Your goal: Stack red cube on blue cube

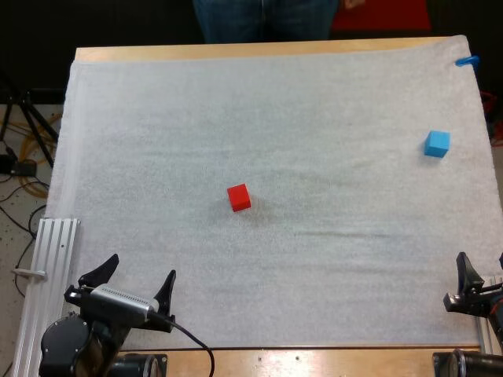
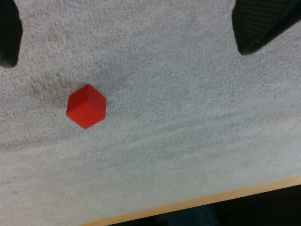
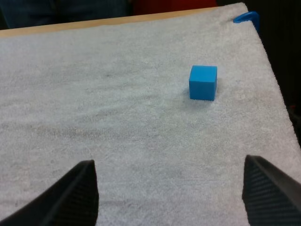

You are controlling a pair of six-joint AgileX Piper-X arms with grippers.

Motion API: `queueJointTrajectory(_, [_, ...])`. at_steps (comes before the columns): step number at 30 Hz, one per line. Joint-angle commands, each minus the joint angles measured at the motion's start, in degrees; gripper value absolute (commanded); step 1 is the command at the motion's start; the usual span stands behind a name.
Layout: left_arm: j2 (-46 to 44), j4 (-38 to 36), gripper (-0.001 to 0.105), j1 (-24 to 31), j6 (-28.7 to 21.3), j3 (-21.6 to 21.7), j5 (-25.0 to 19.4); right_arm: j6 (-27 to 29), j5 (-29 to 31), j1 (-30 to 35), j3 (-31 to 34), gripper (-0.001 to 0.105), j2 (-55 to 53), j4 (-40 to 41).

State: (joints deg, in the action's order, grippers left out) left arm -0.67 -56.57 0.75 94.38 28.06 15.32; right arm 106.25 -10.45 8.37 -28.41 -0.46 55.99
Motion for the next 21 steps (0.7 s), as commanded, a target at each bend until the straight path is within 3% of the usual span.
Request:
queueJointTrajectory(1, [-8.07, 0.71, 0.087, -0.07, 0.84, 0.26, -0.12, -1.13, 0.19, -0.04, -0.12, 0.063, -2.5, -0.23])
queueJointTrajectory(6, [-7.83, 0.71, 0.087, -0.21, 0.84, 0.26, 0.12, -2.38, 0.19, -0.04, -0.12, 0.063, -2.5, -0.23])
queueJointTrajectory(12, [-5.18, 1.2, 0.087, -2.72, 0.41, 0.8, 4.21, -2.38, -1.35, -0.04, -0.73, 0.063, -1.22, -0.23])
queueJointTrajectory(21, [5.26, 1.17, 0.087, -10.02, 0.14, 7.49, 4.83, -2.84, -6.14, -0.04, -8.67, 0.063, 10.05, -0.07])
